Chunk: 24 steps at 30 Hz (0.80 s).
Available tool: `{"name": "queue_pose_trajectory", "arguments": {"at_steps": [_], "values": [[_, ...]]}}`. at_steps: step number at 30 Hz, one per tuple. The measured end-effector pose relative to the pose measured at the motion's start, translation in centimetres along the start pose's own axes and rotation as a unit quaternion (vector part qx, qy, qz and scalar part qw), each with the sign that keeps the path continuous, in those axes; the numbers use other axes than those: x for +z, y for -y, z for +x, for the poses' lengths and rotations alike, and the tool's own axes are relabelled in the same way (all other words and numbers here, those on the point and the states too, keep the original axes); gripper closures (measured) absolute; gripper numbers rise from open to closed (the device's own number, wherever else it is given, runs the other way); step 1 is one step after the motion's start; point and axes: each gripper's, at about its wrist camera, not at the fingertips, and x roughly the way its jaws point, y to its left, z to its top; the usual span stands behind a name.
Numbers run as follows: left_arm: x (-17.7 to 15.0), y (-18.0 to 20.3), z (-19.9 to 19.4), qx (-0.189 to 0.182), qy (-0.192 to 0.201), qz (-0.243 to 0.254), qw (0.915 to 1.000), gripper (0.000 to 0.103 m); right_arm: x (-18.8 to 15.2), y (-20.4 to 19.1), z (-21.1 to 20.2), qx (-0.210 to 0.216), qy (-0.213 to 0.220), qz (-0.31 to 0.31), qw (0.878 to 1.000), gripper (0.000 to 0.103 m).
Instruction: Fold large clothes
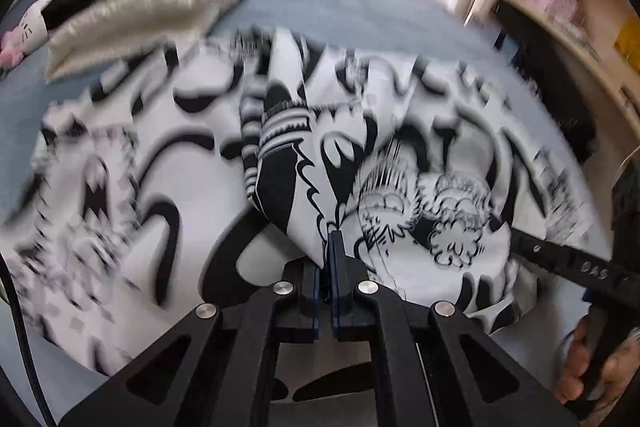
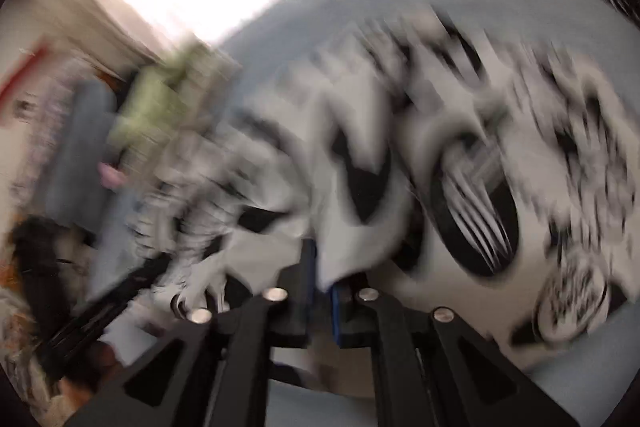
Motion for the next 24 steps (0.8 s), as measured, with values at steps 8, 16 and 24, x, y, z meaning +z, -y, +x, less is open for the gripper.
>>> {"name": "queue_pose_trajectory", "arguments": {"at_steps": [8,16,24], "values": [[0.4,-0.9,-4.1,0.019,0.026,0.002,0.9995,0.076,-0.8,0.1,-3.5,-0.021,0.025,0.002,0.999,0.070],[3.4,-0.6,-7.6,0.014,0.099,-0.015,0.9949,0.072,0.3,-4.8,-7.4,-0.018,0.126,-0.095,0.987,0.070],[9.4,2.8,-0.9,0.003,0.094,-0.013,0.9955,0.077,6.2,-8.9,0.3,0.002,0.111,-0.113,0.987,0.070]]}}
